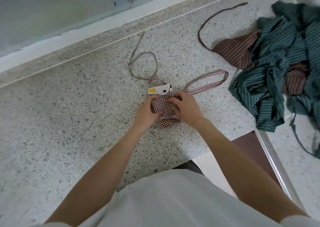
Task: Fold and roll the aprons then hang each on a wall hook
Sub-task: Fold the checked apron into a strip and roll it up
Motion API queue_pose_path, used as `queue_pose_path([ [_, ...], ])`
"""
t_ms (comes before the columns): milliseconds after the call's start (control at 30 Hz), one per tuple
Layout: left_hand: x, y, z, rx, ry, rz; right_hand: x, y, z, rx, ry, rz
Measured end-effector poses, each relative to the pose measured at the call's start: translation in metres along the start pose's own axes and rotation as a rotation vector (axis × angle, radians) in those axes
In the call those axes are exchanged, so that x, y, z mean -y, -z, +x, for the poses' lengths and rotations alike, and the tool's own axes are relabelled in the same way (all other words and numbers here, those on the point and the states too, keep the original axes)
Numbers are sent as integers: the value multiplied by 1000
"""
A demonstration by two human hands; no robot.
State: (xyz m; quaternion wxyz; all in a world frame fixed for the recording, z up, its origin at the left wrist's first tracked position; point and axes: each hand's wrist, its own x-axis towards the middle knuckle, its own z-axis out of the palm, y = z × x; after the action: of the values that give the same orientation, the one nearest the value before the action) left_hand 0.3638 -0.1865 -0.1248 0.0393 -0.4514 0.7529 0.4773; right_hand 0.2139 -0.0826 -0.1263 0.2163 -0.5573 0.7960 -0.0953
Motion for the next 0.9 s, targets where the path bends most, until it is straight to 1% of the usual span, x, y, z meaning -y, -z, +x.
queue_pose_path([
  [67, -4, 2, 2, 7, 48, -106, -3, 1, 0, -10, -4, 9],
  [133, -8, 5, 0, -7, 74, -266, -4, 4, 0, 58, -49, 56],
  [167, -10, 8, -1, -19, 70, -334, -4, 8, 0, 94, -69, 122],
  [233, -11, 16, -5, -50, 38, -416, 0, 16, -1, 128, -87, 353],
  [267, -10, 20, -7, -61, 5, -426, 2, 19, -2, 114, -89, 470],
  [300, -10, 24, -10, -72, -40, -404, 6, 21, -2, 81, -93, 531],
  [333, -9, 26, -12, -81, -91, -344, 9, 22, -1, 38, -107, 519],
  [367, -7, 28, -15, -94, -139, -246, 12, 22, -1, -20, -106, 434],
  [400, -6, 26, -17, -111, -183, -124, 14, 20, -1, -90, -80, 301],
  [467, 1, 20, -21, -175, -237, 100, 15, 11, -6, -192, 37, 21],
  [533, 6, 13, -26, -231, -253, 204, 16, -1, -15, -300, 104, -147],
  [633, 11, 4, -34, -295, -333, 198, 18, -8, -27, -477, 139, -181],
  [700, 14, -1, -39, -306, -349, 155, 17, -8, -35, -528, 153, -167],
  [767, 17, -6, -40, -278, -357, 172, 15, -9, -43, -507, 154, -168],
  [900, 18, -16, -38, -158, -385, 173, 9, -9, -53, -442, 127, -161],
])
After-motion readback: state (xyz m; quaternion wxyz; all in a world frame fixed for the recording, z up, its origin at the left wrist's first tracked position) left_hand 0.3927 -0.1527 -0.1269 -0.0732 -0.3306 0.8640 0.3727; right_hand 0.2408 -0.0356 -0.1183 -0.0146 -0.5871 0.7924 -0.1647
